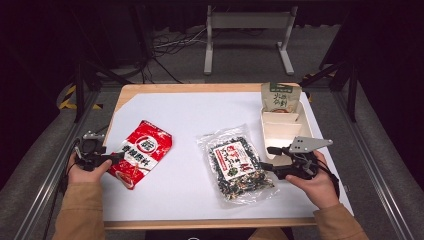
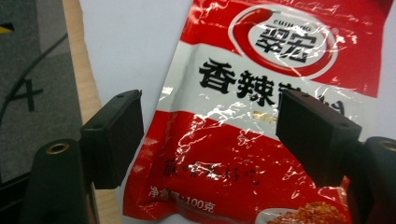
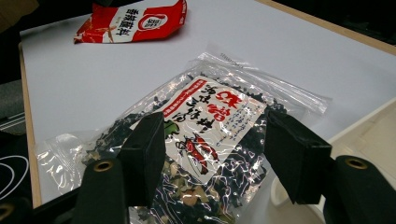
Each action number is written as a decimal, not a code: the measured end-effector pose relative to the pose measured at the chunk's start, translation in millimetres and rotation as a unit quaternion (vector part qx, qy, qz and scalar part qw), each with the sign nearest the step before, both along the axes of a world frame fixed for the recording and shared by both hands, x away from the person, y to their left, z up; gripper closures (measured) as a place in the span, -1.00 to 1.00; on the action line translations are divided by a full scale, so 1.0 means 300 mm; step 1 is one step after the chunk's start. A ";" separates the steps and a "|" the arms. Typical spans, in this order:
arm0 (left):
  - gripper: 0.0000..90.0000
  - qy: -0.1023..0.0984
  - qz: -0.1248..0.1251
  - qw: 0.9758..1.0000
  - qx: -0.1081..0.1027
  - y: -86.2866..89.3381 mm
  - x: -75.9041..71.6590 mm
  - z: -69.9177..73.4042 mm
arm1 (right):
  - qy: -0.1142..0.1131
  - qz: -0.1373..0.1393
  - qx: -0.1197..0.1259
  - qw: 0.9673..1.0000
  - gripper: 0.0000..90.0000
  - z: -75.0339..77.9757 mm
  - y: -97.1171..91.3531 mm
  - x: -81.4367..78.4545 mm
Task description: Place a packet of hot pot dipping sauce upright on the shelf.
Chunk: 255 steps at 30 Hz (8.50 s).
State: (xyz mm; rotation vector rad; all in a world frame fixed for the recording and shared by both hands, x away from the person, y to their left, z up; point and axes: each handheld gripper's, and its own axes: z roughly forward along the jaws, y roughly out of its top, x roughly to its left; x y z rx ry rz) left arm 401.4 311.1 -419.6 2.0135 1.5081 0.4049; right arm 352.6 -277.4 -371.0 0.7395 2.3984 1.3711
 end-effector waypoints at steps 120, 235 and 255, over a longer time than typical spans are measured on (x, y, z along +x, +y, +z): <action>0.78 -0.119 -0.216 0.966 -0.072 -0.577 -0.160 0.284 | 0.061 -0.007 0.083 0.995 -0.04 -0.010 0.227 0.021; -0.10 -0.109 -0.186 0.973 -0.085 -0.365 -0.111 0.146 | -0.041 -0.016 -0.098 0.994 0.98 0.447 -0.099 0.264; -0.10 -0.105 -0.178 0.975 -0.083 -0.348 -0.117 0.138 | -0.068 -0.026 -0.130 0.989 0.98 0.432 -0.189 0.365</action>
